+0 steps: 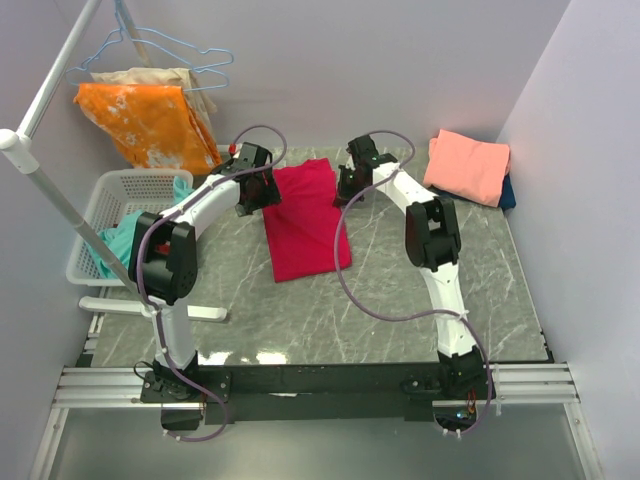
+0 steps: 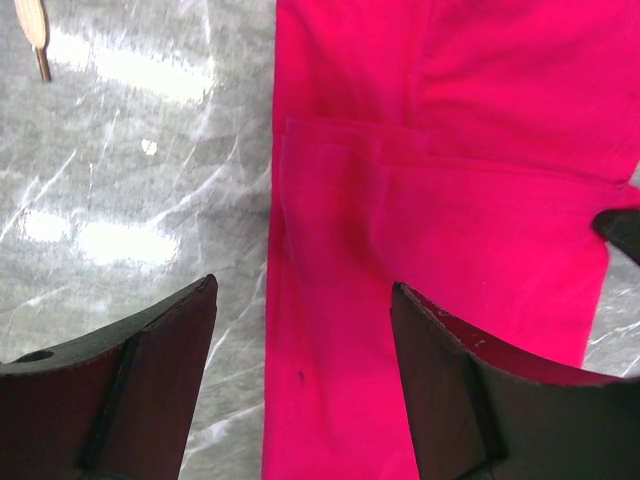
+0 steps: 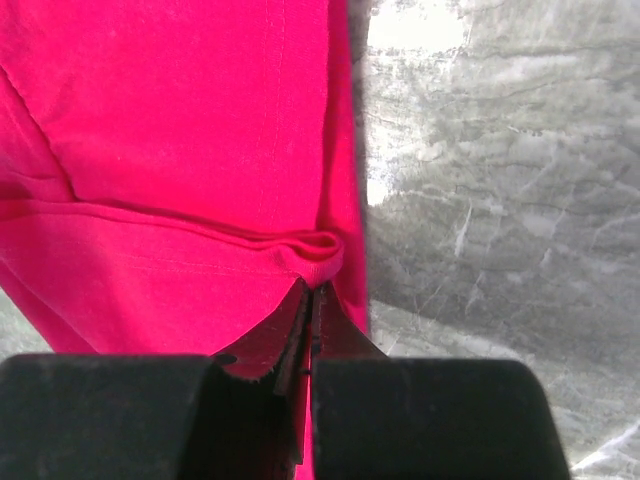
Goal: Fold and stack the t-shirts
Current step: Fold the tshirt
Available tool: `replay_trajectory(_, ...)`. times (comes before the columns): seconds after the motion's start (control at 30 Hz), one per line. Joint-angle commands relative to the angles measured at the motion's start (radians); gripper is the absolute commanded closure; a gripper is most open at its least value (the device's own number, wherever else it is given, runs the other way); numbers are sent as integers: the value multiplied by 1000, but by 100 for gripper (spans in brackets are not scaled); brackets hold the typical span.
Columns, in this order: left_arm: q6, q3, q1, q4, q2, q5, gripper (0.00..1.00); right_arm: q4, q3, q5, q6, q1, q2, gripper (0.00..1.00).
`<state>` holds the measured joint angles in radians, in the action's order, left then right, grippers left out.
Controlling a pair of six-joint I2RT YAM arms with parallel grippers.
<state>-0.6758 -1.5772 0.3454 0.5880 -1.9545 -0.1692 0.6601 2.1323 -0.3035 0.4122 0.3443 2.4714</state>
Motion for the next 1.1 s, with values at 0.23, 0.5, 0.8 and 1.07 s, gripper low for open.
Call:
replay_trajectory(0.23, 4, -10, -3, -4, 40, 20, 24, -227, -86, 83, 83, 1, -183, 100)
replay_trajectory(0.5, 5, -47, -3, 3, 2, 30, 24, -244, -61, 113, 108, -14, -173, 100)
replay_trajectory(0.8, 13, -92, -3, 18, -43, 43, 25, -223, -2, 81, 139, -30, -111, 100)
replay_trajectory(1.07, 15, -107, -2, 29, -47, 43, 25, -220, -11, 72, 111, -28, -117, 51)
